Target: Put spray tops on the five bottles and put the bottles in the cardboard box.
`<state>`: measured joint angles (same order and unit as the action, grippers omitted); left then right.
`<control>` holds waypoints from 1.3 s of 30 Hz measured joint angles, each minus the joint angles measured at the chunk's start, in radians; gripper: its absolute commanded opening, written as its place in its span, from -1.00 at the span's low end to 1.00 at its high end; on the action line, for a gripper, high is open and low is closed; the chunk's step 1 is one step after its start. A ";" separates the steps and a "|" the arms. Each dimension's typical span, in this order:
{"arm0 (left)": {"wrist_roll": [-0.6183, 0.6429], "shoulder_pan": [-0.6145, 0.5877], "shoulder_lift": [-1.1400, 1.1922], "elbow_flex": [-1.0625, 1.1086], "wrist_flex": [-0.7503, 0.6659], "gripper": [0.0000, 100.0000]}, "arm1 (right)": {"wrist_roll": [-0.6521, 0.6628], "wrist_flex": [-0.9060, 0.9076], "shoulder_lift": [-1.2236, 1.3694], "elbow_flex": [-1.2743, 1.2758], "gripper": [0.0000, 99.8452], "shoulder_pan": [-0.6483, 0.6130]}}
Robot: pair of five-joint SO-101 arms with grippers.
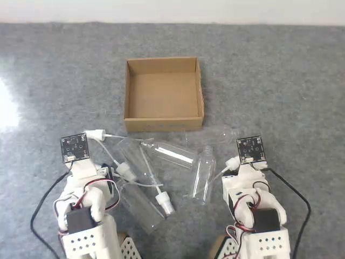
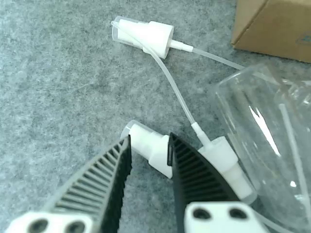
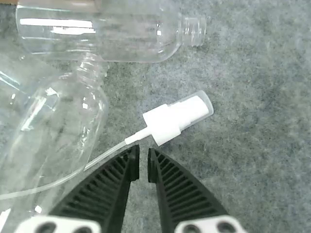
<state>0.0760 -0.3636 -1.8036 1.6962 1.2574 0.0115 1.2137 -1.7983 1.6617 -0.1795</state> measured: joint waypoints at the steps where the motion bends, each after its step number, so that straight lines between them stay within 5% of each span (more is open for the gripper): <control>1: 0.000 0.000 0.000 0.000 0.000 -0.77 | 0.000 0.000 0.000 0.000 -0.99 0.000; 39: -0.023 0.103 0.000 0.000 0.000 -0.77 | 0.000 0.000 0.000 0.000 -0.99 0.000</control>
<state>0.0529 -0.2608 -1.8036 1.6962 1.2574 0.0115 1.2137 -1.7983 1.6617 -0.1795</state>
